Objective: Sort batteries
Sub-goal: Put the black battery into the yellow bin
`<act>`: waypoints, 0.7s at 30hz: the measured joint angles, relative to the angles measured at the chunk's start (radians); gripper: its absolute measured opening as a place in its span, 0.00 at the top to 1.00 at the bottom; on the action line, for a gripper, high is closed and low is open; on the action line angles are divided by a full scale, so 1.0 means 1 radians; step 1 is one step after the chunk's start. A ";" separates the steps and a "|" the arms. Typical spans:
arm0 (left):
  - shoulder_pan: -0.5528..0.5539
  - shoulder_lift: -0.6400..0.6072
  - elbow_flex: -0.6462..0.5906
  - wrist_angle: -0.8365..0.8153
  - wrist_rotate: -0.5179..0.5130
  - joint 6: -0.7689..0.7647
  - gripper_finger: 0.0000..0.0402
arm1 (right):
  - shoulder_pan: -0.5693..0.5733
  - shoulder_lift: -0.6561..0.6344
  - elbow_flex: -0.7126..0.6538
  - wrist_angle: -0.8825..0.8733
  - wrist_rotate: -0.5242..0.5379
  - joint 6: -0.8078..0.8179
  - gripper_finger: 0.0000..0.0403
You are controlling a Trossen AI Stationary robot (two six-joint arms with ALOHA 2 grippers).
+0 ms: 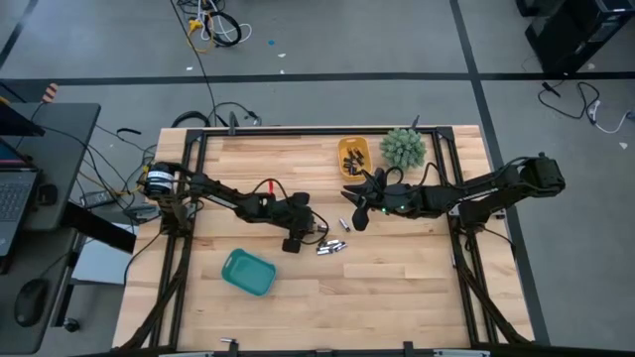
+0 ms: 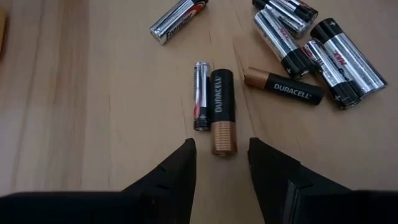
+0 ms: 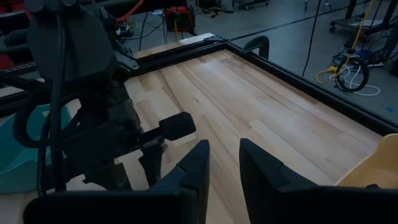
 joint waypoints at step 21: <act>0.000 0.000 -0.011 0.034 -0.030 -0.022 0.94 | 0.000 0.000 0.000 0.000 0.000 0.008 0.82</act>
